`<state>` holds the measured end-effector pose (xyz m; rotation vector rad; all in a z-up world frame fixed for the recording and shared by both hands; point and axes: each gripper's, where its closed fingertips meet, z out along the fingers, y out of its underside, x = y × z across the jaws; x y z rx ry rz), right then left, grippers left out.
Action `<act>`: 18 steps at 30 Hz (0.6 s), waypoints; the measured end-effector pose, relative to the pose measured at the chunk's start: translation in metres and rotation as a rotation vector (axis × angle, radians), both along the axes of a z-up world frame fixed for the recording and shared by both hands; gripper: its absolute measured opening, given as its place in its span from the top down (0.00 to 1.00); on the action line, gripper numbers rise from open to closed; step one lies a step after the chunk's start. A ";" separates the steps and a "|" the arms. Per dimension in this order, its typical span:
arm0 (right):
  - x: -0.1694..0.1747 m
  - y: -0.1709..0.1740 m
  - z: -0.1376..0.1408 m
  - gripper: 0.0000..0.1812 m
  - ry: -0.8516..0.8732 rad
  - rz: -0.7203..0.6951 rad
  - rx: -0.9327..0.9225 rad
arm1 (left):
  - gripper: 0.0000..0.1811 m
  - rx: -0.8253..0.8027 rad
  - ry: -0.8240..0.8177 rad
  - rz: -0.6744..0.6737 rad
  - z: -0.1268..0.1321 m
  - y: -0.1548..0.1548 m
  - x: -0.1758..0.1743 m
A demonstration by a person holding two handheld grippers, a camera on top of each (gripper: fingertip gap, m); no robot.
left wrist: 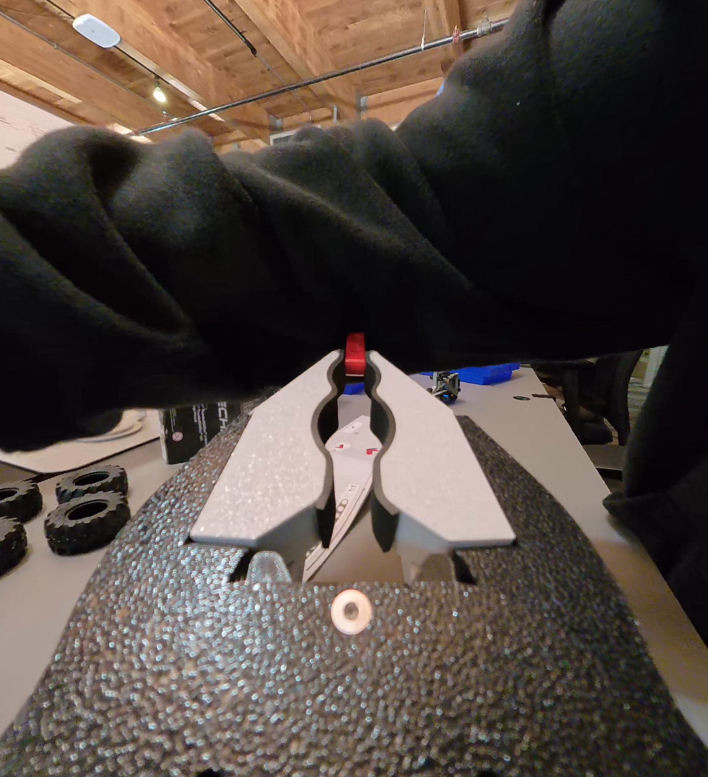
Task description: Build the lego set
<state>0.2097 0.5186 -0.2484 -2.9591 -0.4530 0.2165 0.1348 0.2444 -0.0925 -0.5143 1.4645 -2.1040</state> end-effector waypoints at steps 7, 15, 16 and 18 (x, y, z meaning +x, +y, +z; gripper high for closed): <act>-0.009 -0.032 0.106 0.98 0.174 -0.015 0.287 | 0.97 0.022 0.000 -0.002 -0.002 -0.003 0.000; 0.034 -0.289 0.157 0.98 -0.027 -0.586 0.821 | 0.97 0.110 0.046 -0.052 -0.016 -0.024 0.002; 0.026 -0.328 0.140 0.98 -0.072 -0.640 0.846 | 0.97 0.120 0.057 -0.058 -0.018 -0.029 0.003; -0.012 -0.391 0.100 0.99 -0.035 -0.676 0.842 | 0.97 0.111 0.074 -0.088 -0.019 -0.041 0.004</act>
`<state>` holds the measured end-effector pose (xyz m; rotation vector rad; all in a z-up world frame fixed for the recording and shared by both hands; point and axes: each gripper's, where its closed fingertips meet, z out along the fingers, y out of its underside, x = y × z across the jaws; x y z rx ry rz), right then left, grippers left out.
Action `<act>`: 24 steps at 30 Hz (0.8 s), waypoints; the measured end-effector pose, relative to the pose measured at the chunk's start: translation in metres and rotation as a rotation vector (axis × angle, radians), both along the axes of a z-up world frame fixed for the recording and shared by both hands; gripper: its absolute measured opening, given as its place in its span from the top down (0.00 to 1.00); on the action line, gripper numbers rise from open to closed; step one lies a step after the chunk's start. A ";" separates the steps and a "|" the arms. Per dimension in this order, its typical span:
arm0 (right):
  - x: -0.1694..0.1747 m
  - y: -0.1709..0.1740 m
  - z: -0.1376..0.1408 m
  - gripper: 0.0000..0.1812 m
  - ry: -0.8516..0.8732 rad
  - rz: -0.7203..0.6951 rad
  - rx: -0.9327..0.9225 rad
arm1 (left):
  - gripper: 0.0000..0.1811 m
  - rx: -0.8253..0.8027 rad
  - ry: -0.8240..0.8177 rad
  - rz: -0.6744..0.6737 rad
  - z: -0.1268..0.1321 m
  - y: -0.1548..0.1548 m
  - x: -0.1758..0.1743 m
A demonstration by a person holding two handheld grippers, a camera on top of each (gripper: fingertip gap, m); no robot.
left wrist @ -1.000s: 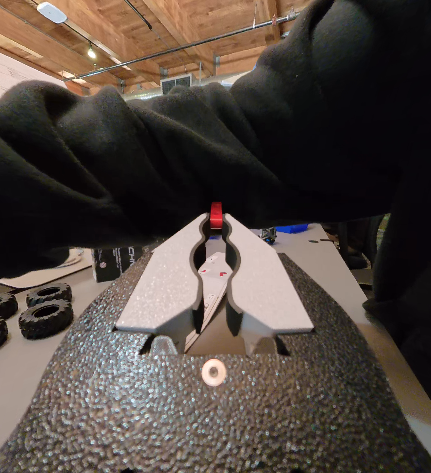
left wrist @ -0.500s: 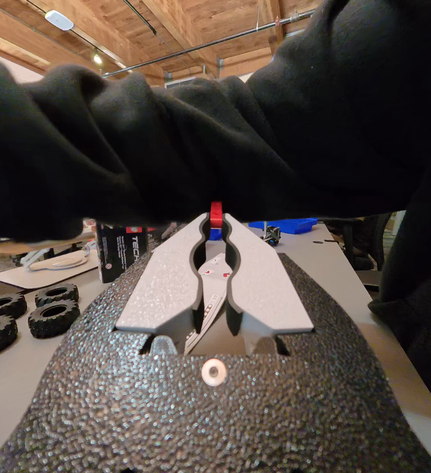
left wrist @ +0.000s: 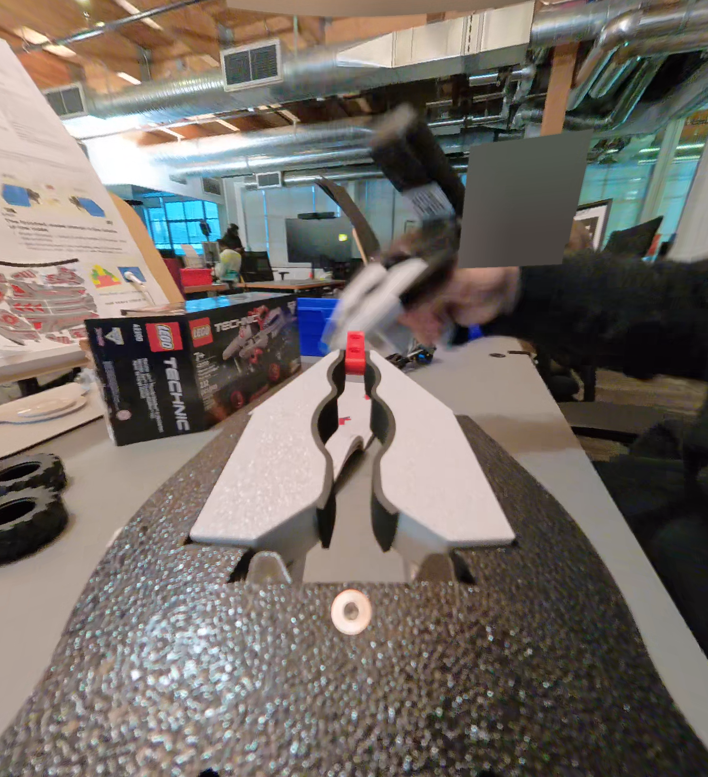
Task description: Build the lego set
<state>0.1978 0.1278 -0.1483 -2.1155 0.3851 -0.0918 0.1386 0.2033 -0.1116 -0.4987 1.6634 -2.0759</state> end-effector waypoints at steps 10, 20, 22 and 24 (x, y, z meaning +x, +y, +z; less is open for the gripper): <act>-0.045 -0.096 -0.108 0.98 -0.008 0.049 -0.242 | 0.97 0.139 0.223 -0.017 -0.043 -0.066 0.023; -0.048 -0.097 -0.111 0.94 0.129 0.151 -0.157 | 0.97 0.244 0.224 -0.008 -0.046 -0.106 0.058; -0.048 -0.102 -0.111 0.91 0.106 0.145 -0.149 | 0.97 0.215 0.235 -0.001 -0.047 -0.106 0.063; -0.048 -0.105 -0.111 0.89 0.074 0.152 -0.155 | 0.97 0.167 0.242 -0.032 -0.047 -0.109 0.061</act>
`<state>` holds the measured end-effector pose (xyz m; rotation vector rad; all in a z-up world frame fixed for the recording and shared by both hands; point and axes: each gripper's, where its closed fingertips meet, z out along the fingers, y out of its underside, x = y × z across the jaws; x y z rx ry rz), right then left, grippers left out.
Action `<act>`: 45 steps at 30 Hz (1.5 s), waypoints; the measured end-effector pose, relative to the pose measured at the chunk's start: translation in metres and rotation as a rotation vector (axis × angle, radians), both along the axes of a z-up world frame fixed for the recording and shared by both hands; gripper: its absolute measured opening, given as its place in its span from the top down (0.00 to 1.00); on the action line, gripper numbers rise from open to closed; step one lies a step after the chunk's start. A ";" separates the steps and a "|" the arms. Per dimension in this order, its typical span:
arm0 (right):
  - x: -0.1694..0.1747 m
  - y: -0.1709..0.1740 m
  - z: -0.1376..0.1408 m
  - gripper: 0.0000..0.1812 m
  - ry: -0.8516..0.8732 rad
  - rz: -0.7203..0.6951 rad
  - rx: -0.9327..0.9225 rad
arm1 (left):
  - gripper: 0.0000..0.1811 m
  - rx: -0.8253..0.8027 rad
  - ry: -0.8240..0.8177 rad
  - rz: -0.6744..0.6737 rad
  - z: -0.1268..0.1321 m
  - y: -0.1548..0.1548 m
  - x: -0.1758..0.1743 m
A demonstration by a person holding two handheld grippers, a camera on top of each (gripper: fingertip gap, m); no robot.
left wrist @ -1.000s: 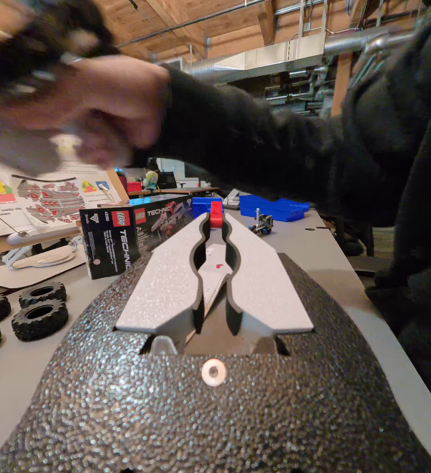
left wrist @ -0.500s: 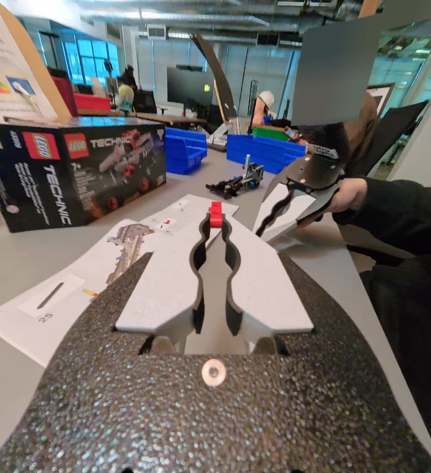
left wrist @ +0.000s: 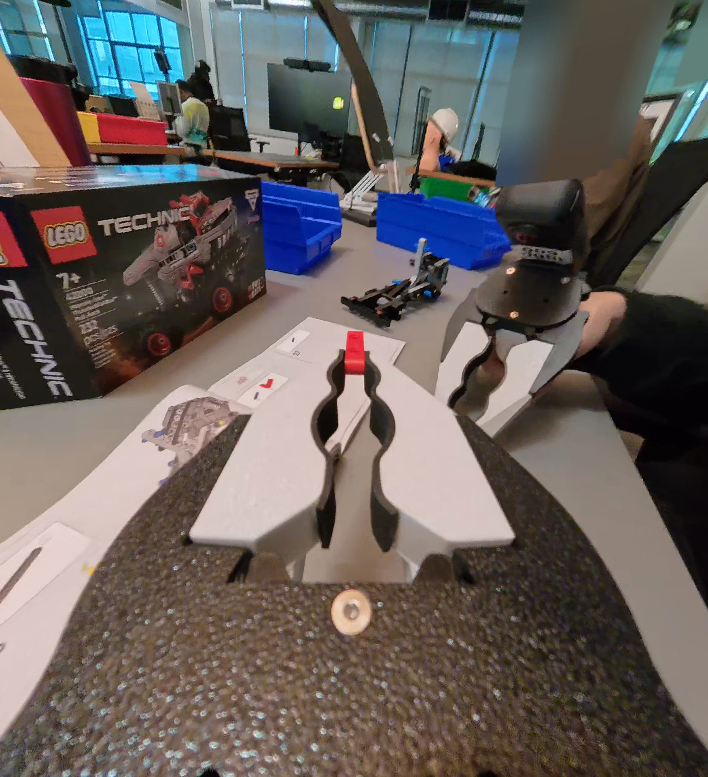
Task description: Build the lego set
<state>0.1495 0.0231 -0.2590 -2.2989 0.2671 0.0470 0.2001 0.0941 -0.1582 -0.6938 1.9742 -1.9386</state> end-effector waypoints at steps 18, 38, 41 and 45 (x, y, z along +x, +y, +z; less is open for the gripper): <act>0.005 0.003 -0.001 0.86 -0.154 -0.043 -0.070 | 0.97 -0.026 -0.090 0.021 0.010 0.008 -0.019; -0.003 0.007 -0.001 0.96 -0.192 -0.060 -0.010 | 0.97 -0.027 -0.072 0.064 0.004 0.011 -0.015; -0.004 0.008 -0.002 0.98 -0.189 -0.050 -0.008 | 0.98 -0.019 -0.076 0.064 0.003 0.010 -0.015; -0.001 0.010 -0.002 0.99 -0.193 -0.022 -0.006 | 0.98 0.001 -0.089 0.064 0.002 0.008 -0.015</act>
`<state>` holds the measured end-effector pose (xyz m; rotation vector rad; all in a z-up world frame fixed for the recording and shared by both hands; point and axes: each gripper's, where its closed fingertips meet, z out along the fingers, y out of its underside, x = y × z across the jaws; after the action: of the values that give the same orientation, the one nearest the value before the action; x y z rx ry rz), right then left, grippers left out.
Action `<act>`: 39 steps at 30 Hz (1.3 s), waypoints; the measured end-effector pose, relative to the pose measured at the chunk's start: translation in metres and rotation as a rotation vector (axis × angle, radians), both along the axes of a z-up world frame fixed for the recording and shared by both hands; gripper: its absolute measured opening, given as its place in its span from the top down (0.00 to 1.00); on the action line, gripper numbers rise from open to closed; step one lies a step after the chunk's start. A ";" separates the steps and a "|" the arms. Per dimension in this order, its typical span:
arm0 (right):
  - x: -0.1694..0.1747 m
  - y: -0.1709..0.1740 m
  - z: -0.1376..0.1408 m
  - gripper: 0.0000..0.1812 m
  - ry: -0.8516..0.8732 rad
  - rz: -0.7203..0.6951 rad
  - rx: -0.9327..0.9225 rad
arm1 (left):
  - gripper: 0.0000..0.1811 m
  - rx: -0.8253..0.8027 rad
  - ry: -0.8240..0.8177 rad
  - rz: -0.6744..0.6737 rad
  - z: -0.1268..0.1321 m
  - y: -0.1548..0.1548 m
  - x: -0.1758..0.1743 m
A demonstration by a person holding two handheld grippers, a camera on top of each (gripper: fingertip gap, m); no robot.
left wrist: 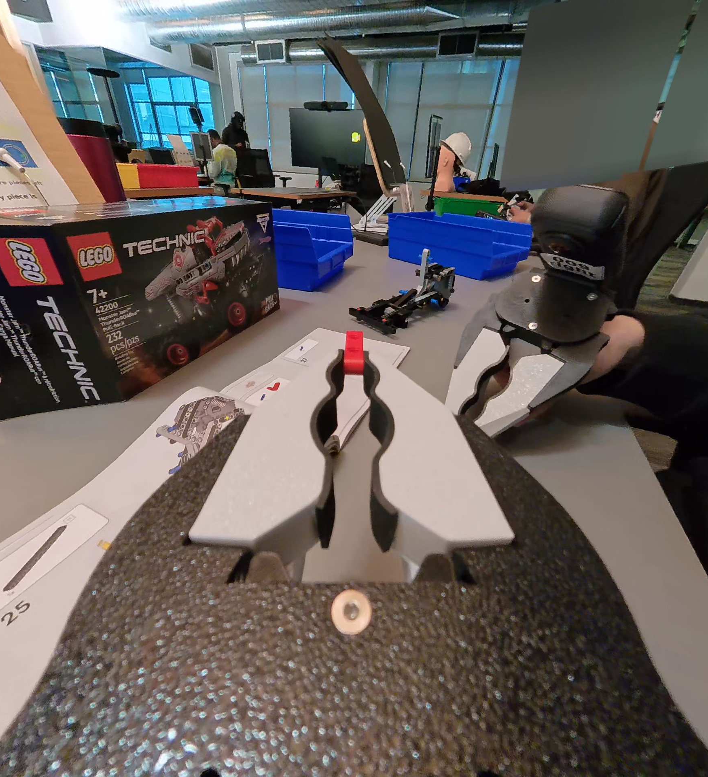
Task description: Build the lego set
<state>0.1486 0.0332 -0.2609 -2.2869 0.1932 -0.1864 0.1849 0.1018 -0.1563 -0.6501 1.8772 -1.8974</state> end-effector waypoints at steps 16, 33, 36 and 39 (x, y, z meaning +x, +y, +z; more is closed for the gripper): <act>0.004 0.000 0.000 0.99 -0.021 0.006 -0.003 | 0.98 0.050 -0.029 0.017 -0.003 -0.002 0.001; 0.004 0.001 0.000 0.99 0.044 0.005 0.009 | 0.98 0.052 -0.019 0.008 -0.004 -0.003 0.001; 0.004 0.001 0.000 0.98 0.033 0.009 0.007 | 0.98 0.050 -0.016 0.007 -0.004 -0.003 0.001; 0.004 0.001 0.000 0.98 0.028 0.010 0.006 | 0.98 0.051 -0.016 0.006 -0.004 -0.003 0.001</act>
<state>0.1521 0.0338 -0.2612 -2.2847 0.1968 -0.1491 0.1861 0.0989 -0.1606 -0.6218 1.9051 -1.8393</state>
